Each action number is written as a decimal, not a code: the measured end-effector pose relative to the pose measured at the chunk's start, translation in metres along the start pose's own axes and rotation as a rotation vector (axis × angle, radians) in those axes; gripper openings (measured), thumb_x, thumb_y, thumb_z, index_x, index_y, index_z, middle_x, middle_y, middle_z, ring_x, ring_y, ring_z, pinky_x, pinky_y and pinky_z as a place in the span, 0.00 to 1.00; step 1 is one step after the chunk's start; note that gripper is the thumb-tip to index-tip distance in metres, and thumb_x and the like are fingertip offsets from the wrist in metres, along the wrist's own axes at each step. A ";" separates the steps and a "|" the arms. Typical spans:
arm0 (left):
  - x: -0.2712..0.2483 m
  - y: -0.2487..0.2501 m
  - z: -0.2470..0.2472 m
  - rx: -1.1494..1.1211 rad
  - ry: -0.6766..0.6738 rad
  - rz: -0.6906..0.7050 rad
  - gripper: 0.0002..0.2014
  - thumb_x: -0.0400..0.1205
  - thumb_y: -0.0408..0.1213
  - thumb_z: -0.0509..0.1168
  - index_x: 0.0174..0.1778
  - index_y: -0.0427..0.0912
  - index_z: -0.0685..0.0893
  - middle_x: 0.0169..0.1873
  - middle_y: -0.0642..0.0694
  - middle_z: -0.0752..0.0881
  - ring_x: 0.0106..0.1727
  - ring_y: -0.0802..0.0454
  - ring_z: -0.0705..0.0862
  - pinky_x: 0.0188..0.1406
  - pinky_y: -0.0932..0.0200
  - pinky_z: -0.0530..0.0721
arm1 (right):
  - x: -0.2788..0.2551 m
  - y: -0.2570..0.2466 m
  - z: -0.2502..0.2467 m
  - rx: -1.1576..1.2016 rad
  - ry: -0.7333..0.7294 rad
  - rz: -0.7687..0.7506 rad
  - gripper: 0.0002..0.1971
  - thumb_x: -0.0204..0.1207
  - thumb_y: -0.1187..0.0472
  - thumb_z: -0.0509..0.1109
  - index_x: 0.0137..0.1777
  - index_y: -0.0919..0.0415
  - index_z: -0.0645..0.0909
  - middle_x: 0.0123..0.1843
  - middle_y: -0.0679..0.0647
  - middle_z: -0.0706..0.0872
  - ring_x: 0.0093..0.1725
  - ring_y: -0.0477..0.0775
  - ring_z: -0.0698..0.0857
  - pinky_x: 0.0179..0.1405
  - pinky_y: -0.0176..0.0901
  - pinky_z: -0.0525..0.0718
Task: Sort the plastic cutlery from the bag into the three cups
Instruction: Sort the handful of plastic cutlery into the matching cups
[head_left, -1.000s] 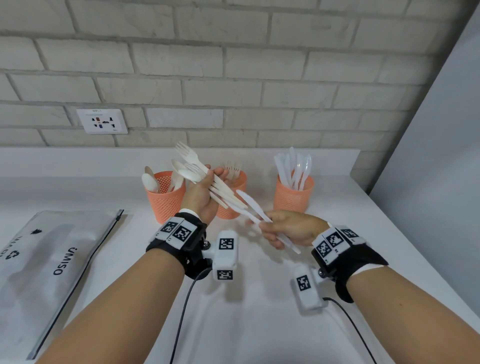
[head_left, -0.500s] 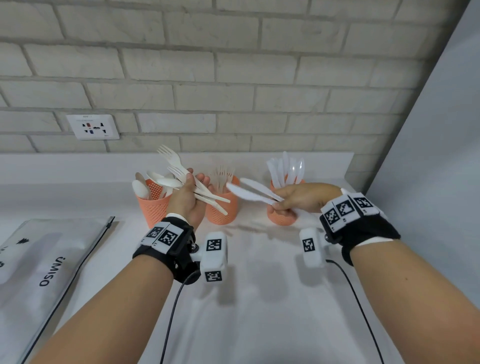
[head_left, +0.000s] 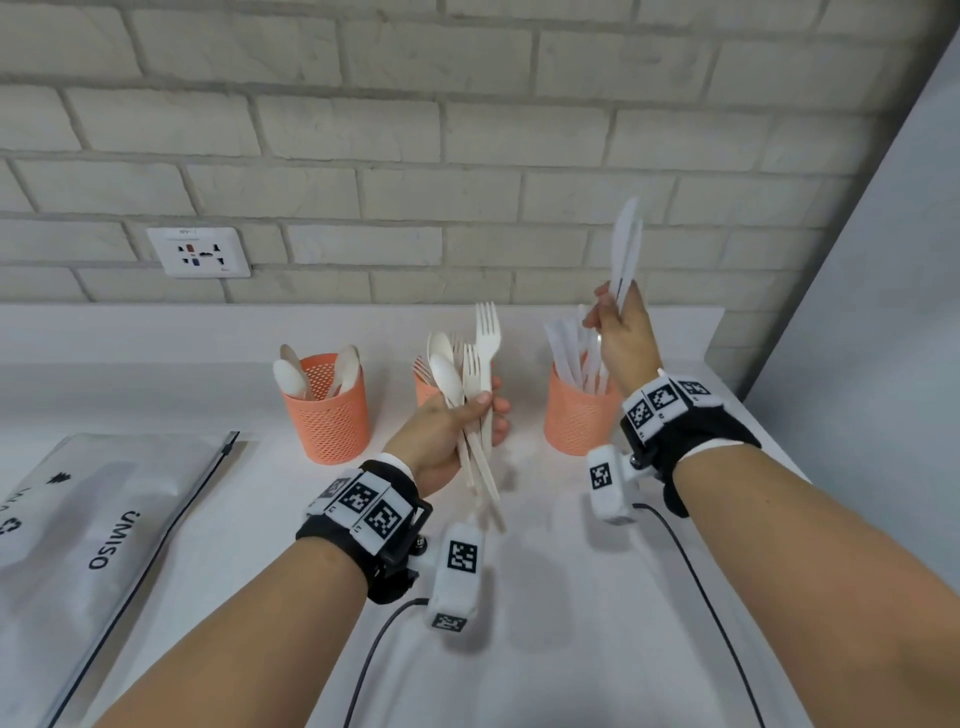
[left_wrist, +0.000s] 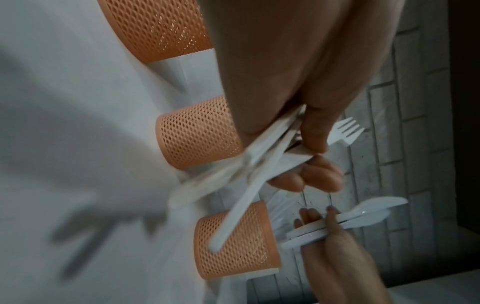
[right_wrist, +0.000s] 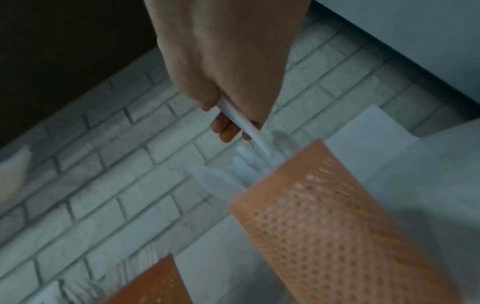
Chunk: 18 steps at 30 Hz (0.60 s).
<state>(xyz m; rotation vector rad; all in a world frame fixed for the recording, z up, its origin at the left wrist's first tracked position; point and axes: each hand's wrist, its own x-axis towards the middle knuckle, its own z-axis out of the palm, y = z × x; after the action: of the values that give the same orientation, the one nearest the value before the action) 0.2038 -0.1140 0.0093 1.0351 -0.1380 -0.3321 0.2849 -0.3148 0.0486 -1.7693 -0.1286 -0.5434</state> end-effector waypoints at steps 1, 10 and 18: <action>-0.001 0.000 0.001 0.030 -0.006 -0.006 0.09 0.85 0.28 0.55 0.53 0.42 0.79 0.32 0.49 0.84 0.34 0.54 0.83 0.38 0.61 0.83 | -0.001 0.009 -0.001 -0.028 -0.012 0.046 0.05 0.85 0.61 0.53 0.54 0.58 0.70 0.37 0.49 0.77 0.39 0.47 0.78 0.37 0.26 0.78; -0.008 0.003 0.004 0.104 0.036 0.000 0.09 0.85 0.31 0.55 0.52 0.41 0.80 0.35 0.48 0.89 0.36 0.53 0.87 0.39 0.59 0.87 | -0.010 0.001 0.010 -0.287 0.077 -0.195 0.23 0.75 0.64 0.71 0.69 0.66 0.73 0.63 0.64 0.74 0.63 0.55 0.76 0.65 0.39 0.71; -0.014 0.010 0.002 0.087 0.045 0.022 0.10 0.86 0.31 0.53 0.54 0.37 0.79 0.35 0.47 0.90 0.37 0.53 0.89 0.40 0.60 0.88 | -0.062 -0.051 0.056 0.058 -0.620 0.126 0.09 0.82 0.64 0.62 0.55 0.67 0.80 0.39 0.52 0.82 0.34 0.43 0.79 0.38 0.32 0.78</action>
<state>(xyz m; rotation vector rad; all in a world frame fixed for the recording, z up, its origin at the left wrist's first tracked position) 0.1920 -0.1061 0.0196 1.1260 -0.1240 -0.2842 0.2279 -0.2362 0.0584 -1.8226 -0.4535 0.1133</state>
